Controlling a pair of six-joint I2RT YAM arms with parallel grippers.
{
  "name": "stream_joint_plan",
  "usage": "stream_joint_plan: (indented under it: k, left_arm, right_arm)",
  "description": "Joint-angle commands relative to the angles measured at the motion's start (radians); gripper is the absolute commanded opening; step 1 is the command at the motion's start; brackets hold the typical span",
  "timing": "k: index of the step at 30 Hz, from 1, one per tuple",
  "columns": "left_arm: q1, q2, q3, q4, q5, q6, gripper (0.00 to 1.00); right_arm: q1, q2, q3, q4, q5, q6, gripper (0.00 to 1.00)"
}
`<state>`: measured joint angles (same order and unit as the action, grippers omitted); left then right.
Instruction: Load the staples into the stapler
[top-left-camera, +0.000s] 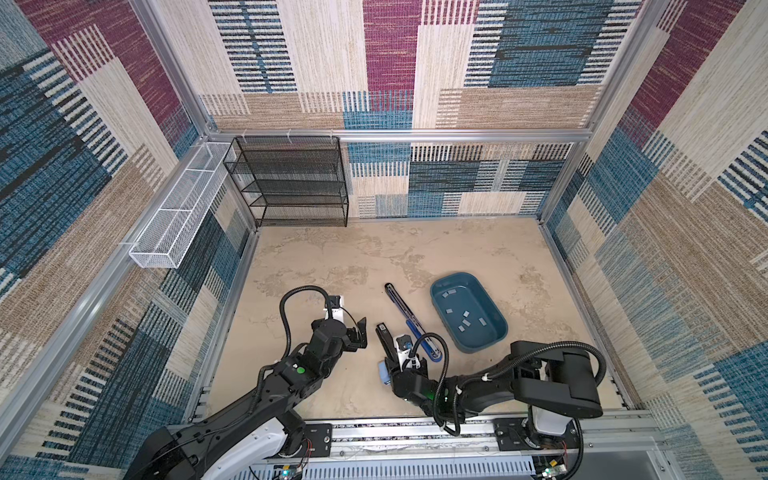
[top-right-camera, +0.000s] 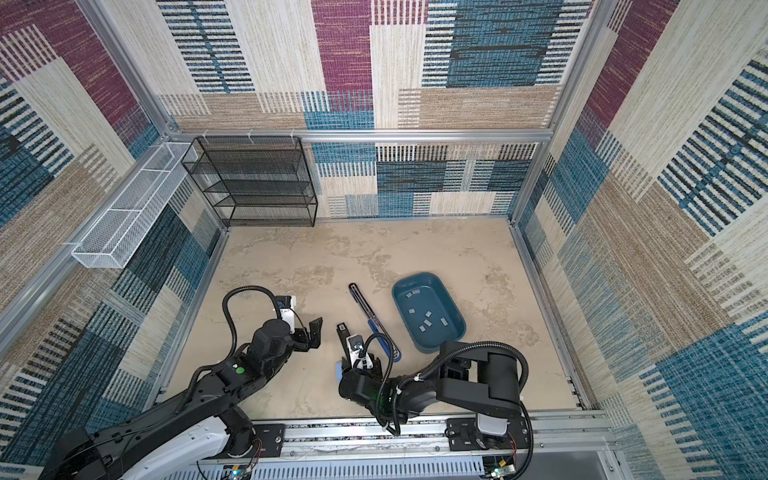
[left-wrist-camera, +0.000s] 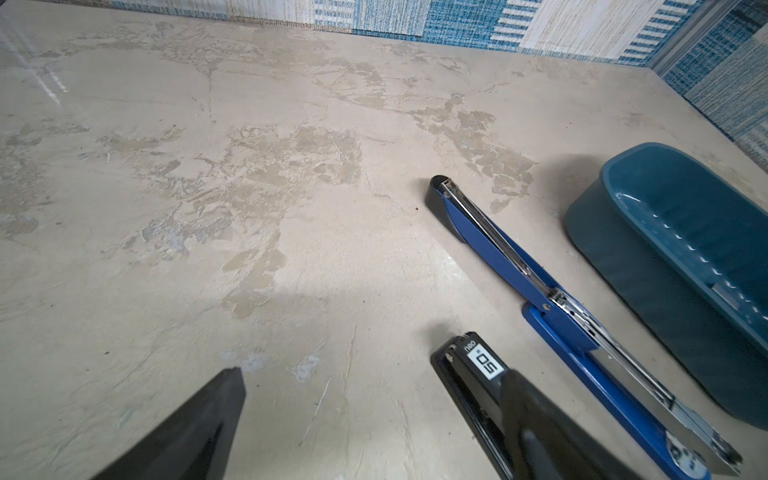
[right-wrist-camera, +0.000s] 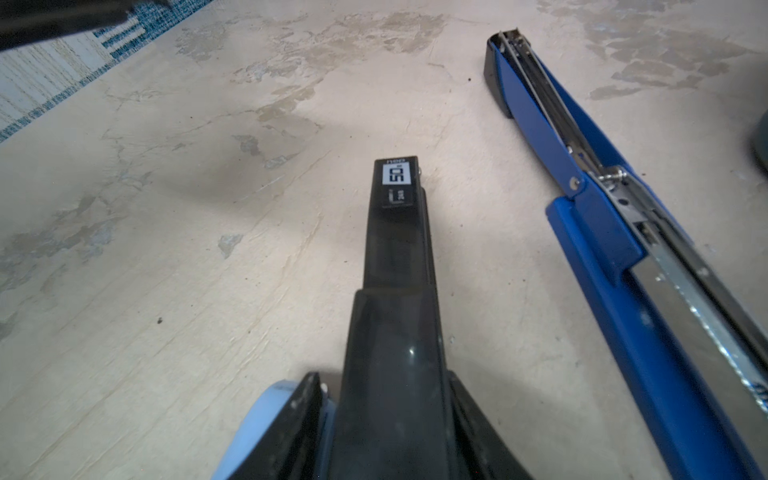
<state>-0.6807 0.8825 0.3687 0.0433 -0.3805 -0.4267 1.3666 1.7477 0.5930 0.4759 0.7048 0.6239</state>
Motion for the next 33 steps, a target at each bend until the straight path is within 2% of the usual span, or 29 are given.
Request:
stream_joint_plan:
  k: [1, 6, 9, 12, 18, 25, 29, 33]
  left_arm:
    - [0.011, 0.007, 0.018, -0.006, 0.033, -0.020, 0.99]
    - [0.021, 0.035, 0.024, 0.025, 0.066, -0.013, 0.99]
    - [0.024, 0.057, 0.031, 0.040, 0.102, -0.023, 0.99]
    - [0.024, 0.083, 0.049, 0.030, 0.151, -0.017, 0.99]
    - [0.024, 0.108, 0.045, 0.053, 0.203, -0.025, 0.99]
    - [0.024, 0.128, 0.059, 0.047, 0.241, -0.006, 0.99]
    - [0.024, 0.146, 0.079, 0.020, 0.284, -0.017, 0.99]
    - [0.025, 0.155, 0.081, 0.013, 0.284, -0.006, 0.99]
  right_arm:
    - [0.000, -0.060, 0.002, -0.049, -0.007, 0.003, 0.66]
    - [-0.001, -0.205, -0.048, -0.115, 0.029, -0.012, 0.71]
    - [-0.012, -0.279, -0.056, -0.213, 0.066, 0.012, 0.67]
    - [-0.063, -0.346, -0.086, -0.301, 0.042, 0.040, 0.63]
    - [-0.148, -0.483, -0.188, -0.321, -0.037, 0.028, 0.64]
    - [-0.193, -0.496, -0.263, -0.251, -0.137, 0.009, 0.62]
    - [-0.202, -0.480, -0.238, -0.297, -0.134, 0.011, 0.61]
    - [-0.204, -0.466, -0.265, -0.259, -0.138, 0.006, 0.61]
